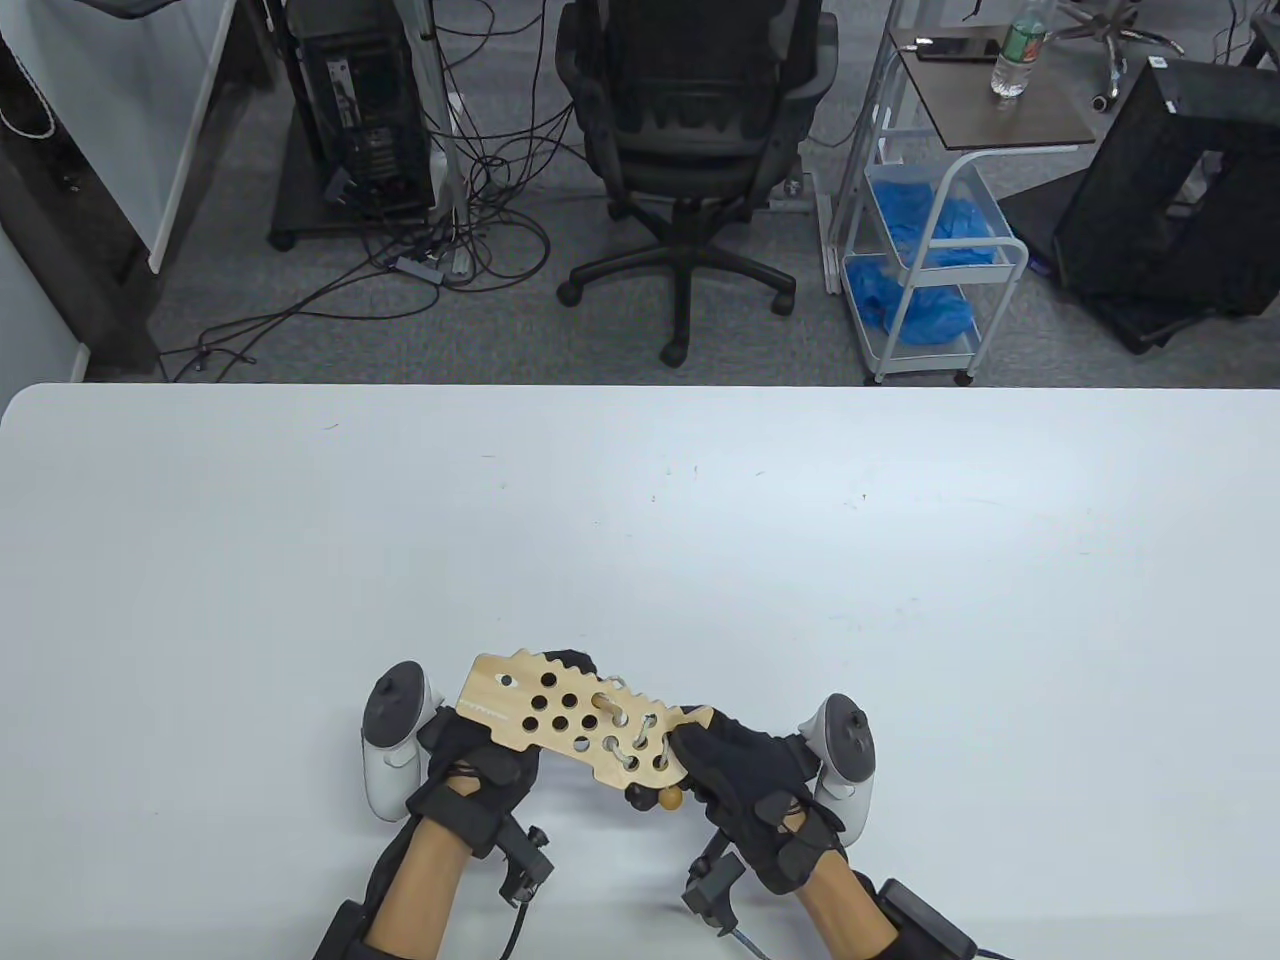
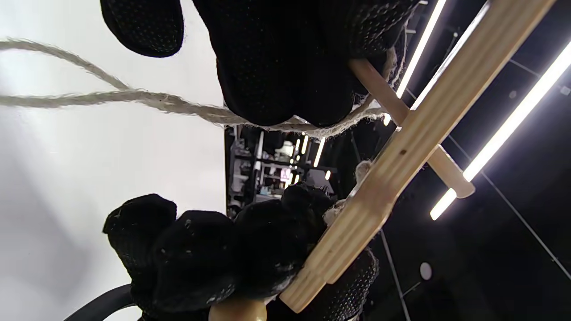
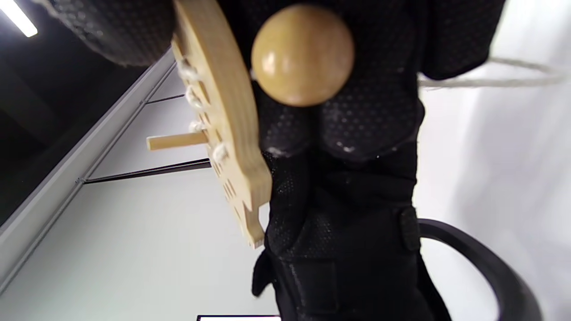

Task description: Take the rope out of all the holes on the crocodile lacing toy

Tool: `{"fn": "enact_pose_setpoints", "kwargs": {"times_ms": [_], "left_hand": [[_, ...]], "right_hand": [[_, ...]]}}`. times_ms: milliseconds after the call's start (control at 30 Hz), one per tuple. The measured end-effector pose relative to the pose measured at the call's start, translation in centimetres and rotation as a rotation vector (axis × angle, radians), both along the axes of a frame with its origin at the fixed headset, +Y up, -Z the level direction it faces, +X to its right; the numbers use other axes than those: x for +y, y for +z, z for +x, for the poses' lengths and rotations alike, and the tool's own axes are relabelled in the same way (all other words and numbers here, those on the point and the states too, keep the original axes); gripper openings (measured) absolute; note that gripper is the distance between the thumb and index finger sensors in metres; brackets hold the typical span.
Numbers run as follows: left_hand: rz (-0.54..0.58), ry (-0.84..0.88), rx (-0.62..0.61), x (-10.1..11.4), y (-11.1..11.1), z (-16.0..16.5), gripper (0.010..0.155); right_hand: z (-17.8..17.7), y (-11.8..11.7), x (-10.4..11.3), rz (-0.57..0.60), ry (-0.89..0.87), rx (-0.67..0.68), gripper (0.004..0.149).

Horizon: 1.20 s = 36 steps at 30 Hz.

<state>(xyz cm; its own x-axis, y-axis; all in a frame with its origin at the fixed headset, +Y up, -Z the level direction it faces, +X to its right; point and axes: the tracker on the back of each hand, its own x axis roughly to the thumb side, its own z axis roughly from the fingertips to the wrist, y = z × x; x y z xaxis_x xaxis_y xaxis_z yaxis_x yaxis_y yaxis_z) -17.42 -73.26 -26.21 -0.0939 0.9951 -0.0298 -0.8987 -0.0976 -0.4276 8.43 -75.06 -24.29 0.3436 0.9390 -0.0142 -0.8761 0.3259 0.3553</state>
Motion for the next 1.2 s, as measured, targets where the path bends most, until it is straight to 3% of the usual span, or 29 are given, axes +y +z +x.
{"fn": "enact_pose_setpoints", "kwargs": {"times_ms": [200, 533, 733, 967, 1200], "left_hand": [[0.080, 0.029, -0.033, 0.7, 0.2, 0.4, 0.047], [0.107, 0.154, -0.229, 1.0, 0.7, 2.3, 0.081], [0.095, 0.136, -0.078, 0.6, 0.7, 1.6, 0.081], [0.107, 0.186, -0.062, 0.6, 0.7, 1.5, 0.077], [0.081, 0.175, -0.051, 0.3, 0.4, 1.2, 0.079]], "right_hand": [[0.5, -0.1, -0.1, -0.024, -0.064, -0.038, 0.048], [1.7, -0.2, -0.4, -0.076, -0.105, -0.146, 0.048], [1.6, -0.4, 0.2, 0.039, 0.073, -0.126, 0.047], [0.4, -0.3, 0.3, 0.122, 0.227, -0.013, 0.047], [0.7, -0.2, 0.8, 0.171, 0.325, -0.057, 0.046]]}}
